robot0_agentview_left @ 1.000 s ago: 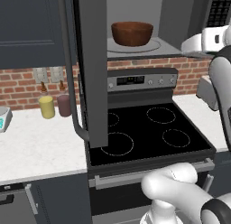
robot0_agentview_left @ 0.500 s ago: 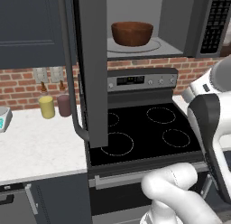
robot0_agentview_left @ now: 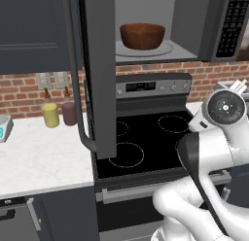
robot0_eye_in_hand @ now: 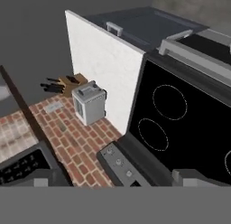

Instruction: Open the microwave, place the bowl with waffle inside the microwave, then close the microwave door and turn it on.

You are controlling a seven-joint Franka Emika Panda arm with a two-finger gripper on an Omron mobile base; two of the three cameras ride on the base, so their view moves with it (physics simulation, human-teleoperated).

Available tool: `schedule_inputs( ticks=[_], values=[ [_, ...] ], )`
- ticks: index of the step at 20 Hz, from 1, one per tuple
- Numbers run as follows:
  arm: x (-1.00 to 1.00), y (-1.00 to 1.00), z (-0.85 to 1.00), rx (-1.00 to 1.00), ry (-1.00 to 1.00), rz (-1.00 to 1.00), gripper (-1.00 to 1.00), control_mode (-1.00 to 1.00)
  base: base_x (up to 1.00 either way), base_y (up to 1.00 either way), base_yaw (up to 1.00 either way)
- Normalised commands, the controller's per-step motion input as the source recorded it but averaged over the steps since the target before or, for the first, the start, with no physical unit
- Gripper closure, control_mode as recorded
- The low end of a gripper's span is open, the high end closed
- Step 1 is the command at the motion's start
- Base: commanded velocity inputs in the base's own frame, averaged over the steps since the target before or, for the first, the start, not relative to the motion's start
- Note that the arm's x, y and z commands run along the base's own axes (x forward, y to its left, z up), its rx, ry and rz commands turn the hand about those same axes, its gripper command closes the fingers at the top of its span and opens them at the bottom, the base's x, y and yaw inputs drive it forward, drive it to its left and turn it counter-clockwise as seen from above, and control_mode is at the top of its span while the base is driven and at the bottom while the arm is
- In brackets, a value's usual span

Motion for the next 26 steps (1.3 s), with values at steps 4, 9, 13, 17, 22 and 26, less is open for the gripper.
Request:
schedule_inputs(
  ticks=[4, 9, 13, 17, 22, 26],
  values=[
    [0.00, 0.00, -0.43, -0.25, 0.06, 0.00, -1.00, -1.00, 0.00, 0.00, 0.00],
    [0.00, 0.01, -0.26, -0.28, 0.04, 0.00, -1.00, -1.00, 0.00, 0.00, 0.00],
    [-0.03, 0.24, -0.02, -0.19, 0.00, 0.00, -1.00, -1.00, 0.00, 0.00, 0.00],
    [-0.13, 0.56, -0.01, -0.08, 0.00, 0.00, -1.00, -1.00, 0.00, 0.00, 0.00],
    [0.00, 0.49, -0.12, -0.05, 0.00, 0.00, -1.00, -1.00, 0.00, 0.00, 0.00],
    [0.00, 0.53, -0.21, -0.03, 0.00, 0.00, -1.00, -1.00, 0.00, 0.00, 0.00]
  ],
)
